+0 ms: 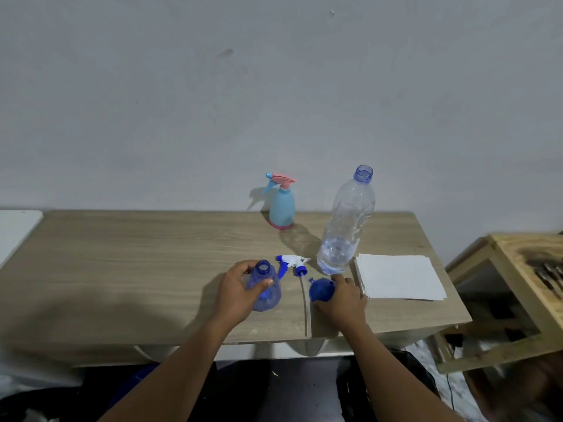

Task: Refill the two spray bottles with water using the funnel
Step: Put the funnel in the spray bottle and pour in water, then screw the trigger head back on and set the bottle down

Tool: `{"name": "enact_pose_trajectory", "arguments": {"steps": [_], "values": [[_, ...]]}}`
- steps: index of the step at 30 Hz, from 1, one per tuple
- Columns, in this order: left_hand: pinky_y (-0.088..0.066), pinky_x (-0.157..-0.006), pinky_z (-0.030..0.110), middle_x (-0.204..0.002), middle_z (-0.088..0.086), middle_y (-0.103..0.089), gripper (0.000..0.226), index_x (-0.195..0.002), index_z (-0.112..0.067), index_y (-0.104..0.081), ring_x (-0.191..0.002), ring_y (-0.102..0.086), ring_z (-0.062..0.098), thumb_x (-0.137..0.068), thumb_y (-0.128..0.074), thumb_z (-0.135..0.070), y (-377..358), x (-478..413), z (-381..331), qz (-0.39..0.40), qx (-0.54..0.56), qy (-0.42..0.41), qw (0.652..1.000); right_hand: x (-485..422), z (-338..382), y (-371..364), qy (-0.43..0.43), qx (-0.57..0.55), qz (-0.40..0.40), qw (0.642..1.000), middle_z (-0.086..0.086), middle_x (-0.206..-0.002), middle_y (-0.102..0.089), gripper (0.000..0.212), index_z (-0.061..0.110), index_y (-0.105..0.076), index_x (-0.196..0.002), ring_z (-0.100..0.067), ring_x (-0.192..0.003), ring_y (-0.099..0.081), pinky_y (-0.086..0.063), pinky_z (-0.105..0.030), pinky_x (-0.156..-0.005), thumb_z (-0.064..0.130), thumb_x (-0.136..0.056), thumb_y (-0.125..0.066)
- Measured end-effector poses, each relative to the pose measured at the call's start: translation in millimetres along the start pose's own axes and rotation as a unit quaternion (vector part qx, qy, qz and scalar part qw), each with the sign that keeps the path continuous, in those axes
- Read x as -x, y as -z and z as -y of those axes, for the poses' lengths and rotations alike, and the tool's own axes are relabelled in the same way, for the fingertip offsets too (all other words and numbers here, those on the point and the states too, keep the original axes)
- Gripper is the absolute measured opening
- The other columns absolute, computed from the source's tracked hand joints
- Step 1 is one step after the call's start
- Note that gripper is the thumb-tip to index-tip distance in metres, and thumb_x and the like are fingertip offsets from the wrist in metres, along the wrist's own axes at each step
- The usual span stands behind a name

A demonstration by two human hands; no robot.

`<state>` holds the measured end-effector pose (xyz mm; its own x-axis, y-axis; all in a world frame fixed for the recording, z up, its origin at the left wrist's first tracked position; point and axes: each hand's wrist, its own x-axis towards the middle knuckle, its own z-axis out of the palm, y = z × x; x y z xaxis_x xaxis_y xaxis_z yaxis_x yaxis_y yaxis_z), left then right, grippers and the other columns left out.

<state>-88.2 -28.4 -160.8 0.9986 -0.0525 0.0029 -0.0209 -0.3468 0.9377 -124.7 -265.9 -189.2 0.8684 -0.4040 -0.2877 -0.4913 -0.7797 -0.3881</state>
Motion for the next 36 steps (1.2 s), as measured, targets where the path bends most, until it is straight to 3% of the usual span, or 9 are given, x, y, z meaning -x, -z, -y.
{"name": "enact_pose_trajectory", "arguments": {"steps": [3,6,11,15,20,24,26,31,36], "values": [[-0.049,-0.084,0.02,-0.103,-0.008,-0.07,0.034,-0.101,-0.026,-0.069,-0.098,-0.063,0.007,-0.072,-0.085,-0.017,-0.5,-0.2,1.5,-0.001,0.009,-0.009,1.0,11.3,5.1,3.7,0.038,-0.027,-0.085,0.995,0.001,-0.126,-0.056,0.06,0.025,-0.055,-0.128,-0.023,-0.12,-0.052,-0.038,-0.045,-0.102,0.05,-0.077,-0.075],[-0.048,-0.082,0.016,-0.102,-0.009,-0.07,0.038,-0.096,-0.037,-0.066,-0.097,-0.064,0.004,-0.072,-0.085,-0.015,-0.8,-0.4,2.1,-0.005,0.015,-0.018,1.0,14.8,23.1,5.5,0.165,-0.057,-0.193,0.966,-0.002,-0.111,-0.064,0.035,0.017,-0.066,-0.113,-0.022,-0.104,-0.059,-0.048,-0.038,-0.087,0.037,-0.085,-0.074],[-0.045,-0.078,0.007,-0.101,-0.007,-0.069,0.039,-0.097,-0.034,-0.066,-0.093,-0.064,0.002,-0.071,-0.086,-0.014,-1.7,-1.4,3.2,-0.004,0.01,-0.025,1.0,-19.4,71.5,-1.2,0.155,-0.032,-0.044,0.986,-0.009,-0.107,-0.06,0.018,0.011,-0.062,-0.106,-0.026,-0.098,-0.06,-0.05,-0.036,-0.07,0.008,-0.092,-0.051],[-0.053,-0.084,0.021,-0.103,-0.007,-0.069,0.036,-0.102,-0.025,-0.069,-0.096,-0.065,0.005,-0.071,-0.086,-0.019,-2.6,-5.0,9.6,0.007,0.006,-0.024,1.0,-50.0,87.7,-10.4,0.101,0.028,0.043,0.994,-0.012,-0.103,-0.064,0.009,0.013,-0.053,-0.101,-0.028,-0.092,-0.062,-0.044,-0.034,-0.068,0.011,-0.092,-0.05],[-0.056,-0.087,0.034,-0.103,-0.008,-0.07,0.038,-0.103,-0.024,-0.07,-0.097,-0.066,0.006,-0.069,-0.086,-0.021,-3.2,-6.7,14.2,0.002,0.016,-0.021,1.0,-64.8,84.2,-27.7,0.076,-0.007,0.048,0.996,-0.007,-0.103,-0.064,0.022,0.015,-0.056,-0.101,-0.026,-0.095,-0.064,-0.054,-0.041,-0.084,0.035,-0.094,-0.053],[-0.055,-0.088,0.034,-0.103,-0.008,-0.07,0.038,-0.103,-0.024,-0.07,-0.097,-0.066,0.008,-0.069,-0.085,-0.025,-2.4,-8.2,17.7,-0.004,0.009,-0.038,0.999,-61.7,91.7,-24.9,0.094,-0.004,0.02,0.995,-0.008,-0.101,-0.065,0.013,0.017,-0.053,-0.106,-0.026,-0.092,-0.064,-0.053,-0.038,-0.076,0.019,-0.093,-0.05],[-0.054,-0.088,0.035,-0.103,-0.008,-0.07,0.039,-0.104,-0.023,-0.07,-0.097,-0.067,0.009,-0.068,-0.085,-0.027,-2.6,-8.3,18.8,-0.005,0.008,-0.04,0.999,-54.0,99.4,-9.4,0.095,-0.083,-0.015,0.992,-0.009,-0.099,-0.064,0.018,0.014,-0.053,-0.111,-0.026,-0.088,-0.061,-0.044,-0.032,-0.07,0.011,-0.094,-0.047],[-0.053,-0.09,0.033,-0.104,-0.011,-0.069,0.038,-0.101,-0.033,-0.068,-0.098,-0.064,0.005,-0.069,-0.086,-0.023,-2.7,-5.5,15.7,-0.011,-0.008,-0.033,0.999,-18.7,125.2,52.1,0.146,-0.348,-0.155,0.913,0.008,-0.094,-0.062,0.027,0.012,-0.057,-0.115,-0.003,-0.08,-0.061,-0.053,-0.023,-0.072,0.01,-0.091,-0.068],[-0.055,-0.085,0.039,-0.1,-0.011,-0.069,0.039,-0.097,-0.036,-0.065,-0.095,-0.063,0.006,-0.069,-0.086,-0.019,-4.6,-1.1,8.7,-0.015,0.0,-0.007,1.0,26.4,148.8,96.3,0.154,-0.567,-0.152,0.795,0.0,-0.103,-0.063,0.043,0.017,-0.052,-0.115,-0.007,-0.087,-0.063,-0.054,-0.016,-0.077,0.002,-0.083,-0.076]]}}
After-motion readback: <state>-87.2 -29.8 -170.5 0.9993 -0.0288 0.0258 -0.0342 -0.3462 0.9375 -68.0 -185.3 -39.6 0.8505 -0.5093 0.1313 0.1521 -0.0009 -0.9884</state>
